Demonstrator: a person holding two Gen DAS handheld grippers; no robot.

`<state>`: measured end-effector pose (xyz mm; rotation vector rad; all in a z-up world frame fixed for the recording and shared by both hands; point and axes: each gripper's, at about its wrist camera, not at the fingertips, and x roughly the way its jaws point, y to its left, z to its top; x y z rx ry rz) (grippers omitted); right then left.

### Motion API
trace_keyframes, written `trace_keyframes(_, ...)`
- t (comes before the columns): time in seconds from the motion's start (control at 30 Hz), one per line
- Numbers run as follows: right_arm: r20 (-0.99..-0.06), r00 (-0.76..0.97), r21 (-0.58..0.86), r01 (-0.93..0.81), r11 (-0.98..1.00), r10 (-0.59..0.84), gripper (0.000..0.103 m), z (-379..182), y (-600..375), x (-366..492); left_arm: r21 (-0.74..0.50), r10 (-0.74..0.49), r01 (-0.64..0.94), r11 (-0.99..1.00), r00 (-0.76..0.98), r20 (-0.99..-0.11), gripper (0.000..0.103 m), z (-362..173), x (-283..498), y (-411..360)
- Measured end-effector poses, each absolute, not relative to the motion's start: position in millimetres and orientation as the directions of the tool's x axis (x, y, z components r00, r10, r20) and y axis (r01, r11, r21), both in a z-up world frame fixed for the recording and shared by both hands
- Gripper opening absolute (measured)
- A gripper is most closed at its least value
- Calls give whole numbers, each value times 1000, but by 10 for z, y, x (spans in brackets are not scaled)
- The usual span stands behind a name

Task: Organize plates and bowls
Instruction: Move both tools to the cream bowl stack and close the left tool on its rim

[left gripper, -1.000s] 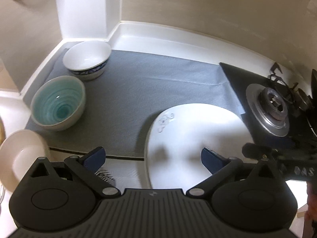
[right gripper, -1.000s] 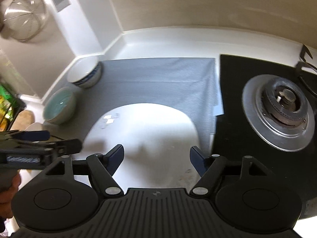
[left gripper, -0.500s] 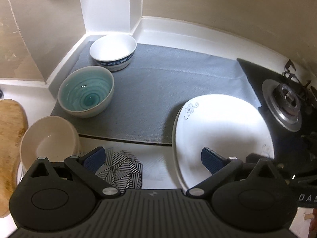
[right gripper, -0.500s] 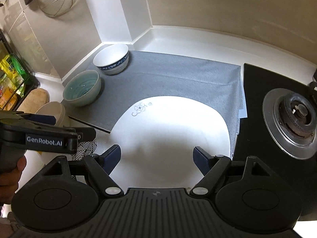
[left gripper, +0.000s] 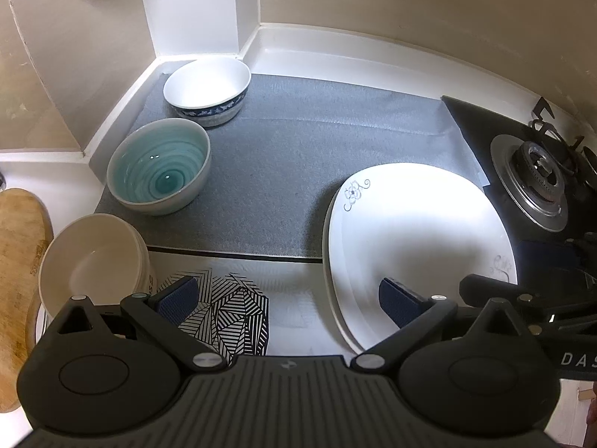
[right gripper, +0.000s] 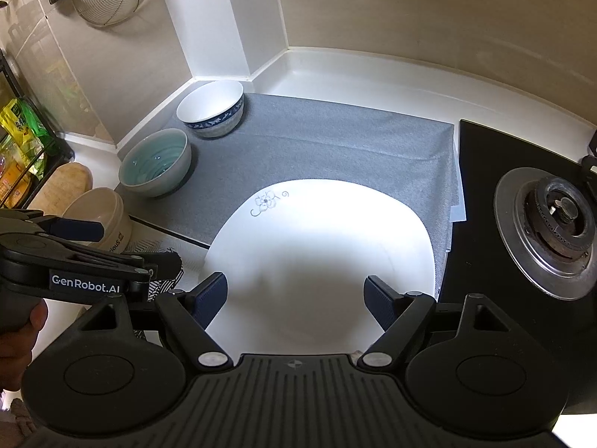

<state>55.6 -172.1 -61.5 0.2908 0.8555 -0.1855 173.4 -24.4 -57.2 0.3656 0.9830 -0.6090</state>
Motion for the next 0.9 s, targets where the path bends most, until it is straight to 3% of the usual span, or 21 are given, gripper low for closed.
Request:
trace_keyframes(0.47, -763, 647, 169, 212, 963, -9, 82, -600, -1605, 719, 18, -260, 544, 839, 429, -865, 103, -562, 1868, 41)
trace_keyframes(0.9, -751, 647, 232, 70, 970, 133, 82, -624, -1170, 1430, 53, -77, 235, 970, 511, -856, 103, -487, 2456, 1085)
